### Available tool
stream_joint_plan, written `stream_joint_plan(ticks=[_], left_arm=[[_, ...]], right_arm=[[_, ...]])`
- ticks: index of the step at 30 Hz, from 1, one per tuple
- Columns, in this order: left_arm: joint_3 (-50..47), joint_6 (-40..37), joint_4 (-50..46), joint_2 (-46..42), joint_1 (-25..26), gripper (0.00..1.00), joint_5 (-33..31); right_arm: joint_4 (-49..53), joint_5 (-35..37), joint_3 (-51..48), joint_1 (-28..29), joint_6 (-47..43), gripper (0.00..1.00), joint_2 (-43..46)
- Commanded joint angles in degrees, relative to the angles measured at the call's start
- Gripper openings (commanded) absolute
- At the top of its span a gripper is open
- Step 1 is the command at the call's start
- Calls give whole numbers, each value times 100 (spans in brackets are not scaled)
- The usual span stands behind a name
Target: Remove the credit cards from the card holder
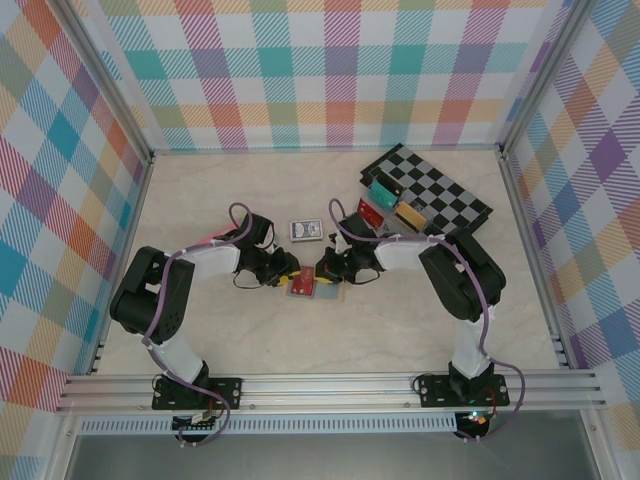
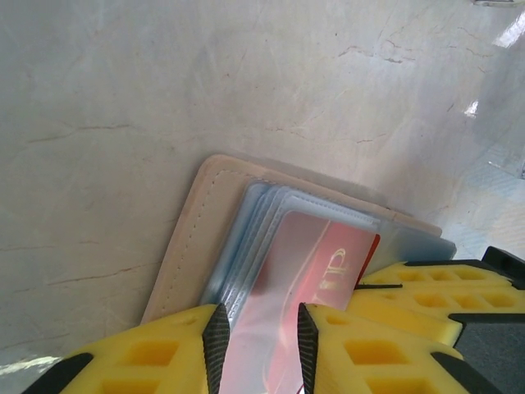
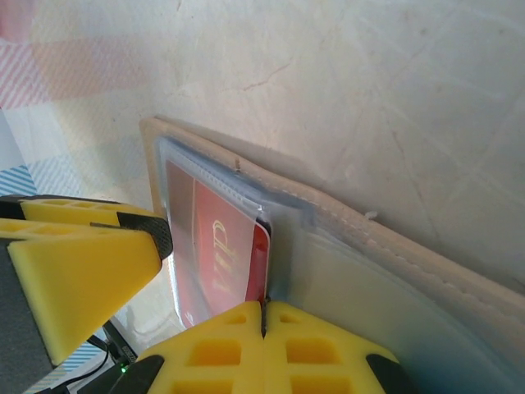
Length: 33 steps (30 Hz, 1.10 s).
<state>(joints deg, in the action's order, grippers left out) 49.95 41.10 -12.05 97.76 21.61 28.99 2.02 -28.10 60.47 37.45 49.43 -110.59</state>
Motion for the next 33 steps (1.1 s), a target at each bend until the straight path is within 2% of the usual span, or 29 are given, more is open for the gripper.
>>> stream_joint_plan(ticks=[1,5,11,24,33], left_arm=[[-200,5,-341,-2,-42,33,-225],[-205,18,-339,-20,-51,33,-182],[-192,12,-284,-2,-54,27,-99],[42,-130,-267,-468,-51,17,143],[67,-86,0,-86,-25,14,375]], right_arm=[[113,-23,-140,-122,-197,0,239],[124,-50,-167,-150,-197,0,225],[36,-202,-115,-142,-131,0,118],[180,-359,119,-128,-160,15,-143],[222,-477,237,-102,-205,15,-283]])
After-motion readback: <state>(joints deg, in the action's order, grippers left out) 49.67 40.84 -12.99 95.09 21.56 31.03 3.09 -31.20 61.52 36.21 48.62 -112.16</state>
